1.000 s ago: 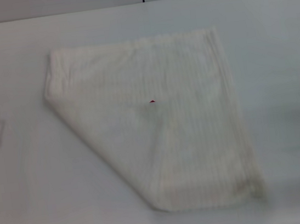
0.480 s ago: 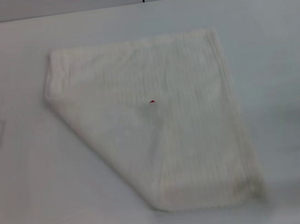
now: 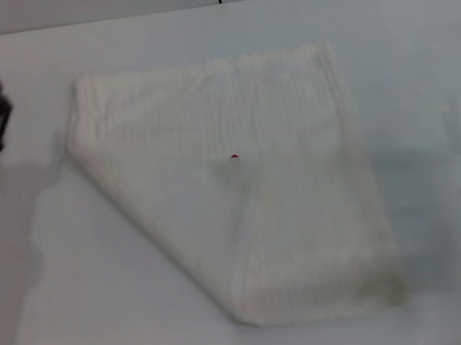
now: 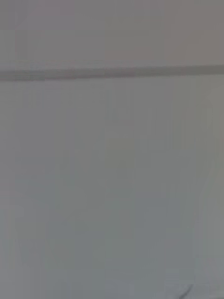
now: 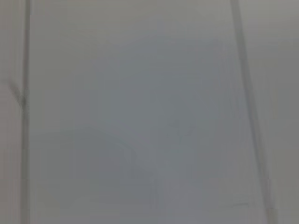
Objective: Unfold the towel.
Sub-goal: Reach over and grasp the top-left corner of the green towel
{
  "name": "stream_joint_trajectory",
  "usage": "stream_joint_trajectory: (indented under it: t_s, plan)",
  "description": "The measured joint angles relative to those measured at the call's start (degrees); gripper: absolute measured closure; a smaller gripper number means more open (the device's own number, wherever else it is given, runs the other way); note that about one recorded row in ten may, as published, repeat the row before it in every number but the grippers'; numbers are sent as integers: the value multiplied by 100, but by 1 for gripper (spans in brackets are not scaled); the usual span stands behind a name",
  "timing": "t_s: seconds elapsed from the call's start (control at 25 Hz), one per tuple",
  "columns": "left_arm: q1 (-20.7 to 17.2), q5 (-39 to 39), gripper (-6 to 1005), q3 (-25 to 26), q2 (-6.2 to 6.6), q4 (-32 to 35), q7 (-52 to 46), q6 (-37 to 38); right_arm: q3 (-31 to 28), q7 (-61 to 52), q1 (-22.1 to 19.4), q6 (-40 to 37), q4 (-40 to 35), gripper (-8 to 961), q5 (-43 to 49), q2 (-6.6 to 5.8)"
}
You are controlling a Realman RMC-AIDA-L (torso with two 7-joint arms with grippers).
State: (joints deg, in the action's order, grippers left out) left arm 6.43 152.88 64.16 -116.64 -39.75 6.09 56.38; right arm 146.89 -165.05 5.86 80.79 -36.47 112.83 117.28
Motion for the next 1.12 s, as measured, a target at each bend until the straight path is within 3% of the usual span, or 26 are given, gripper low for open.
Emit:
stream_joint_trajectory:
  t_s: [0.12, 0.2, 0.24, 0.32, 0.4, 0.48, 0.56, 0.64, 0.72, 0.88, 0.92, 1.12]
  plan:
    - [-161, 446, 216, 118, 250, -1379, -57, -1689, -189, 755, -18, -1136, -1293, 265, 57, -354]
    - [-208, 668, 216, 184, 412, -2194, -227, -2794, -645, 1476, -124, -2326, -2255, 331, 54, -507]
    - [-220, 753, 216, 225, 500, -2636, -358, -3340, -1014, 1884, -218, -3029, -2730, 365, 54, -522]
    - [-226, 864, 216, 271, 646, -3326, -523, -4330, -1823, 2635, -443, -4450, -3500, 431, 54, -432]
    - [-211, 906, 216, 270, 777, -3977, -554, -5174, -3124, 3330, -622, -6432, -4216, 524, 49, -69]
    - [-115, 903, 216, 268, 860, -4567, -519, -6184, -4171, 3616, -569, -8048, -4553, 617, 12, 164]
    - [48, 854, 216, 328, 884, -5014, -410, -7183, -5042, 3532, -267, -9555, -4637, 704, -24, 168]
    - [242, 716, 216, 444, 824, -5312, -91, -8166, -5824, 2990, 205, -10749, -4466, 782, 214, 132]
    - [413, 477, 216, 642, 615, -5435, 448, -8941, -6553, 2242, 778, -11673, -4140, 862, 884, 135]
    - [591, -236, 215, 1373, -98, -5455, 2122, -10128, -7614, 951, 2061, -13241, -3366, 955, 2833, 135]
    - [639, -392, 215, 1454, -174, -5414, 2401, -10268, -7790, 795, 2382, -13486, -3112, 955, 3219, 129]
    - [894, -764, 215, 1272, -145, -5117, 2585, -10376, -7975, 652, 3009, -13831, -2512, 954, 3869, 144]
